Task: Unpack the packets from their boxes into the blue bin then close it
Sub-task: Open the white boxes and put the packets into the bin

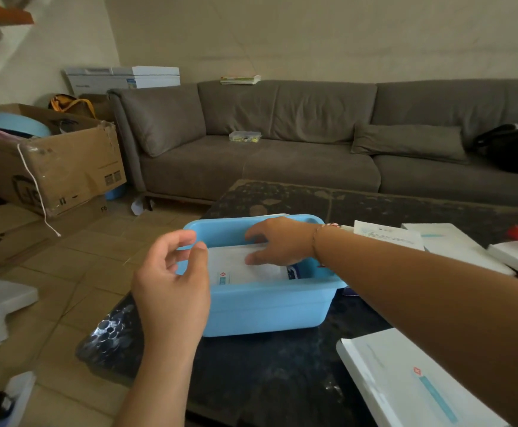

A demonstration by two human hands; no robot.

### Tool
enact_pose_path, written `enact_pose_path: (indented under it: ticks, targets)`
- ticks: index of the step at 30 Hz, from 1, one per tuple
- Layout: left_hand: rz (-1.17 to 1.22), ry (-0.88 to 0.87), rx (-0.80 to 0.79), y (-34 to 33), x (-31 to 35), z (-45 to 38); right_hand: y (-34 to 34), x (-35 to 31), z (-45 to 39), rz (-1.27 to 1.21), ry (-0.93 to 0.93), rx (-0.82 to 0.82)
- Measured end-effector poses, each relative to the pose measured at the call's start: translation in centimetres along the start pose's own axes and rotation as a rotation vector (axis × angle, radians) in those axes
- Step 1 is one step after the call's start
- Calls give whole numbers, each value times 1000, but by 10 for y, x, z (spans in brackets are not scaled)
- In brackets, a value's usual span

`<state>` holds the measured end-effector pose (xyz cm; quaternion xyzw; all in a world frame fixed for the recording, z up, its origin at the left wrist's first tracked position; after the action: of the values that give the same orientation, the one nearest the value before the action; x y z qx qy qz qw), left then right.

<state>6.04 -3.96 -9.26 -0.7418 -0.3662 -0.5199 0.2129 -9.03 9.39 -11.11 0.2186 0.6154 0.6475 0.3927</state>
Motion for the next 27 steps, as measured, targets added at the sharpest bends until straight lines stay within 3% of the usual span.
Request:
enact_pose_path:
  ticks: [6,13,21,24,27]
  targets:
    - [14,6,-17,-3,-2,0,-4,-10,-11,-67,67,80]
    - [22,23,17,-4,-5,0,-20,-22,-26,-29,115,-31]
    - [-84,-120,14,-7,6,6,-17,-31,-26,-11,157,15]
    - [-130,-246,13,-7,15,15,23,-37,4,41,214,194]
    - [-173,-508,-33,-15,39,41,66,-32,99,-109,329,613]
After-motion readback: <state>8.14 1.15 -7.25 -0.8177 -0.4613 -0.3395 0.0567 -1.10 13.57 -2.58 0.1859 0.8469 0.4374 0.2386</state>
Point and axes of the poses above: each hand's wrist, its own z-axis away from the middle knuckle, its own y-axis out of the back of the hand, x = y × z, the point moved 9 cm from there along -z, towards the middle knuckle, and after that the axes turned 1 degree about y, right-handed, at the moved point
